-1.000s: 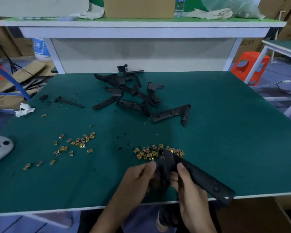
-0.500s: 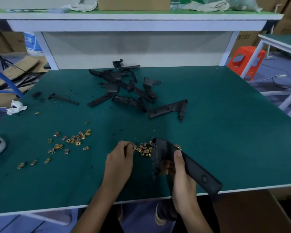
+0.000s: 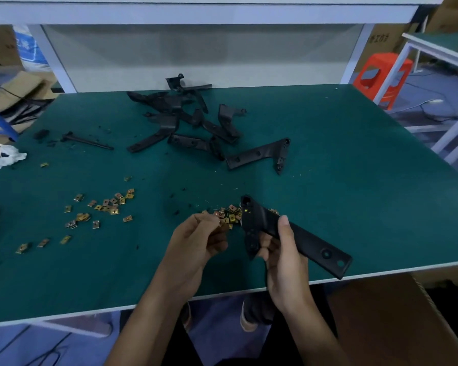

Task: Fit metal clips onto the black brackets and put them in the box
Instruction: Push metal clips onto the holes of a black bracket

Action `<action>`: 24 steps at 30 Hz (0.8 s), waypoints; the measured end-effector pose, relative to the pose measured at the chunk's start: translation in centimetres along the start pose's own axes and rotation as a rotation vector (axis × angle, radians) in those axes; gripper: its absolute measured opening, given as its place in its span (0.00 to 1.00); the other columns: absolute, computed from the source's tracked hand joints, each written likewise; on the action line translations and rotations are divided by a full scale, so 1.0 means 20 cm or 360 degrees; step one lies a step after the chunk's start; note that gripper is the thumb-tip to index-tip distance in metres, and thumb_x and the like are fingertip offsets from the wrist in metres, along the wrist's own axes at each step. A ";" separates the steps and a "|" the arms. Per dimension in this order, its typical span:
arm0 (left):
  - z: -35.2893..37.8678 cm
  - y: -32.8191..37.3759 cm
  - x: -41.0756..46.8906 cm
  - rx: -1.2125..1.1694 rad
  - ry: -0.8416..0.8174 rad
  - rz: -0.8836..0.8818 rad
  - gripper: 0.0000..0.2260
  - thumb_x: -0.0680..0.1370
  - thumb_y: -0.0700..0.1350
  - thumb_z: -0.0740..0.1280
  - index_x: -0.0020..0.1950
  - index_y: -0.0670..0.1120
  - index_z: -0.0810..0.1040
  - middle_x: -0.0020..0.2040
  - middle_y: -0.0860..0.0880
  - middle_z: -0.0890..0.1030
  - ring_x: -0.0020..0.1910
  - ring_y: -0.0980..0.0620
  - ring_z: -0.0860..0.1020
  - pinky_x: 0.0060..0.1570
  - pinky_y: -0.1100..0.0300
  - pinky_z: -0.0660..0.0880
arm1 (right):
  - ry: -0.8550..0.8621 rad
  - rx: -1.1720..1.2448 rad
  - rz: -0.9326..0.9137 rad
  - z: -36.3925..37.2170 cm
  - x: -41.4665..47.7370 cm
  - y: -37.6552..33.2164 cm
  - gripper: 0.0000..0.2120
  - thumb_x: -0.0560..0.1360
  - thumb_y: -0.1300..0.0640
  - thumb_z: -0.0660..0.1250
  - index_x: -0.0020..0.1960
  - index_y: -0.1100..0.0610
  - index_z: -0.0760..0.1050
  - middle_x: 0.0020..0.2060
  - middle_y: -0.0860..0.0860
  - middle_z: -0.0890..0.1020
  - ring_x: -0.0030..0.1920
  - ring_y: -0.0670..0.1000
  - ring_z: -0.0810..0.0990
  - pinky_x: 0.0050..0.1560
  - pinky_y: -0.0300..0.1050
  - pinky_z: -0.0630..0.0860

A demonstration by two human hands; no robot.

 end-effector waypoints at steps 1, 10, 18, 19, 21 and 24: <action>0.01 0.00 -0.01 -0.0014 -0.0031 -0.0007 0.04 0.80 0.38 0.67 0.47 0.43 0.80 0.40 0.50 0.81 0.35 0.57 0.78 0.37 0.64 0.78 | -0.0010 0.0010 -0.0010 0.00 0.00 0.00 0.14 0.77 0.44 0.67 0.42 0.48 0.88 0.35 0.53 0.85 0.33 0.46 0.83 0.28 0.37 0.76; 0.10 -0.05 -0.10 -0.0151 -0.0086 -0.0164 0.09 0.75 0.35 0.71 0.40 0.45 0.88 0.39 0.46 0.85 0.34 0.55 0.82 0.35 0.64 0.79 | -0.0143 -0.0097 -0.0044 -0.02 0.02 0.01 0.14 0.76 0.45 0.68 0.40 0.51 0.88 0.33 0.52 0.85 0.31 0.45 0.81 0.29 0.36 0.75; 0.11 -0.06 -0.10 -0.0222 -0.0060 -0.0319 0.09 0.76 0.35 0.70 0.39 0.43 0.88 0.36 0.46 0.84 0.31 0.55 0.81 0.31 0.65 0.79 | -0.0193 -0.0086 -0.0029 -0.04 0.03 0.02 0.15 0.75 0.45 0.68 0.36 0.51 0.87 0.30 0.49 0.82 0.29 0.43 0.78 0.29 0.35 0.75; 0.11 -0.07 -0.10 -0.0239 -0.0071 -0.0333 0.09 0.76 0.36 0.70 0.39 0.43 0.88 0.36 0.46 0.84 0.31 0.56 0.80 0.31 0.65 0.78 | -0.0194 -0.0078 -0.0023 -0.04 0.03 0.02 0.16 0.75 0.45 0.68 0.36 0.51 0.87 0.30 0.49 0.82 0.28 0.43 0.78 0.29 0.35 0.75; 0.12 -0.07 -0.10 -0.0268 -0.0098 -0.0365 0.05 0.73 0.37 0.72 0.40 0.43 0.88 0.35 0.47 0.83 0.31 0.56 0.80 0.31 0.65 0.78 | -0.0193 -0.0077 -0.0025 -0.04 0.03 0.03 0.16 0.75 0.44 0.68 0.36 0.51 0.87 0.30 0.49 0.82 0.28 0.43 0.78 0.29 0.35 0.75; 0.12 -0.08 -0.10 -0.0285 -0.0138 -0.0410 0.07 0.66 0.42 0.75 0.42 0.43 0.88 0.36 0.47 0.82 0.31 0.55 0.79 0.30 0.64 0.77 | -0.0220 -0.0151 -0.0077 -0.05 0.04 0.04 0.17 0.77 0.44 0.70 0.34 0.50 0.85 0.29 0.48 0.81 0.28 0.44 0.77 0.31 0.36 0.75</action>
Point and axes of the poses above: each hand's wrist, its own x-axis towards the middle knuckle, its own z-axis out of the palm, y = z × x, the point moved 3 cm from there along x, towards the middle knuckle
